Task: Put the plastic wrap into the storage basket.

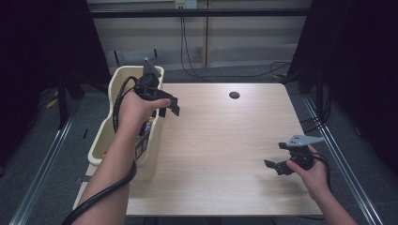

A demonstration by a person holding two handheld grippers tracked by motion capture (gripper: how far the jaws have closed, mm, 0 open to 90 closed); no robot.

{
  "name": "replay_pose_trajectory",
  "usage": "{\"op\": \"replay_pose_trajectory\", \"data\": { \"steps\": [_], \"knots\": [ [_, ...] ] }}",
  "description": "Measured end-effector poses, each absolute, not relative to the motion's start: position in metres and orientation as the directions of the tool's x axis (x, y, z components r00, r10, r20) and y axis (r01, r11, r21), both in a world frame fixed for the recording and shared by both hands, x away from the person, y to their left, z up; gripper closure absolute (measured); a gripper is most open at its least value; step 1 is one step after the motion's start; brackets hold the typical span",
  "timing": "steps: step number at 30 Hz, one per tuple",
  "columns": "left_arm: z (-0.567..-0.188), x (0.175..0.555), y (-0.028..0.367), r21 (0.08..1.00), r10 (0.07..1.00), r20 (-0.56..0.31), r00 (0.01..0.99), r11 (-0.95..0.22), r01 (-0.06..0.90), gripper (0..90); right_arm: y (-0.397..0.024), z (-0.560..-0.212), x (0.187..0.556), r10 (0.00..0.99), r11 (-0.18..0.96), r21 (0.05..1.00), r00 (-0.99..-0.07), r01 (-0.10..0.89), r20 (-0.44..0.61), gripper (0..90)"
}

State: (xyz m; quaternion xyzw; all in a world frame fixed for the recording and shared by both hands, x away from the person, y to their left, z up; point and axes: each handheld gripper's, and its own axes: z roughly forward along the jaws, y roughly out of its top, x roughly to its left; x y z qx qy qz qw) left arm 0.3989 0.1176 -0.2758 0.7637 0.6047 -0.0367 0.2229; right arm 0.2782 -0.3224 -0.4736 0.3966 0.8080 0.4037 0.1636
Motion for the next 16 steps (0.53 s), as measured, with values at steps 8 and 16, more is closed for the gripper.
{"op": "replay_pose_trajectory", "data": {
  "steps": [8,16],
  "knots": [
    [-0.29,0.398,0.094,0.311,0.883,-0.348,0.316,-0.209,0.927,18.2,-0.321,-0.474,0.278,0.772,0.366,0.782,-0.634,0.505,0.049,2.5],
    [-0.303,0.398,0.079,0.332,0.862,-0.368,0.349,-0.229,0.915,16.9,-0.32,-0.475,0.278,0.768,0.371,0.778,-0.639,0.507,0.05,2.5]
  ]
}}
